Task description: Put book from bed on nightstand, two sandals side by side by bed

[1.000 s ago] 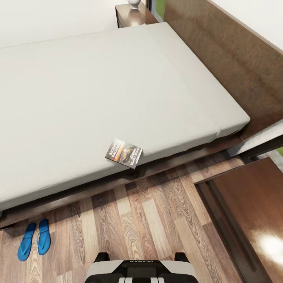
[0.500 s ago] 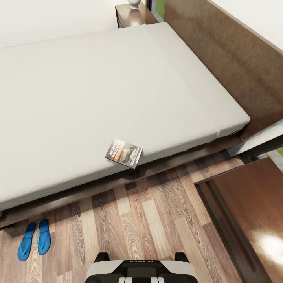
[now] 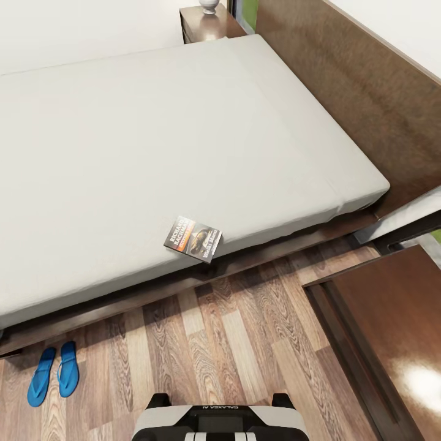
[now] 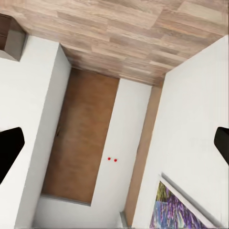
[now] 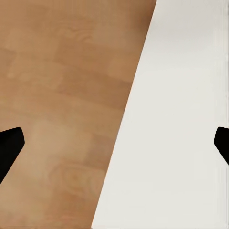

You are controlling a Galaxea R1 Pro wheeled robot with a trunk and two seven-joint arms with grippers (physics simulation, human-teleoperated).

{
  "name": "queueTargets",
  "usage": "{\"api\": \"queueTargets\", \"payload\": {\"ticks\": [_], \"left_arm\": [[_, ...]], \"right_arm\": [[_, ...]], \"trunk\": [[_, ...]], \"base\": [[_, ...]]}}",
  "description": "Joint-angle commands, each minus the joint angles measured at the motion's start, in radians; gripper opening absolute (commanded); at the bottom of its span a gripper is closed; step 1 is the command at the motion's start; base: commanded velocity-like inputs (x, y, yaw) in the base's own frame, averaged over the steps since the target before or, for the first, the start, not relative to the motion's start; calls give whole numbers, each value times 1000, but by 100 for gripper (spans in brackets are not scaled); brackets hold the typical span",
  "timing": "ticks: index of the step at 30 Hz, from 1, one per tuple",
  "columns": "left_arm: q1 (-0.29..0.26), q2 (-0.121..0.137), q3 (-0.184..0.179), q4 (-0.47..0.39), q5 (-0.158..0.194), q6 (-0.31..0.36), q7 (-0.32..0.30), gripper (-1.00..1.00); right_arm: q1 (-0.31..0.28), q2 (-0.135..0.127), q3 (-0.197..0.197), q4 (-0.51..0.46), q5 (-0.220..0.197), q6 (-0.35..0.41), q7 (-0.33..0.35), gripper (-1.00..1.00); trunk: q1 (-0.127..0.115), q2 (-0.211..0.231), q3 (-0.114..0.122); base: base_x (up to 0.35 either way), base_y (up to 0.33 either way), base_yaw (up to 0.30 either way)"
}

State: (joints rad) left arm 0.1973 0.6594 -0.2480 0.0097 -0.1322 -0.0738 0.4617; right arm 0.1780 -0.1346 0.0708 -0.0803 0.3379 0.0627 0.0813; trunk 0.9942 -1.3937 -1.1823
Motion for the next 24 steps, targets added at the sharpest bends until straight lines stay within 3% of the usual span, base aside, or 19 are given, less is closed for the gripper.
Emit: {"api": "queueTargets", "payload": {"ticks": [1,4,8,15,24], "left_arm": [[3,-19,4,1,-9,-10,0,100],[7,-58,4,1,-7,-24,-9,100],[9,-85,5,1,-5,-33,-34,100],[10,-99,6,-1,-2,-40,-87,100],[10,-122,7,-2,0,-45,-134,100]], "right_arm": [[1,-3,6,-11,0,7,4,100],[1,-7,5,-33,-2,6,3,100],[1,-9,3,-67,-4,6,3,100],[-10,-15,-4,-104,-6,7,0,100],[-39,-38,-87,-119,-7,6,-1,100]], "trunk": [[0,0,0],[0,0,0],[0,0,0],[0,0,0],[0,0,0]], "base": [[0,0,0],[0,0,0],[0,0,0],[0,0,0],[0,0,0]]}}
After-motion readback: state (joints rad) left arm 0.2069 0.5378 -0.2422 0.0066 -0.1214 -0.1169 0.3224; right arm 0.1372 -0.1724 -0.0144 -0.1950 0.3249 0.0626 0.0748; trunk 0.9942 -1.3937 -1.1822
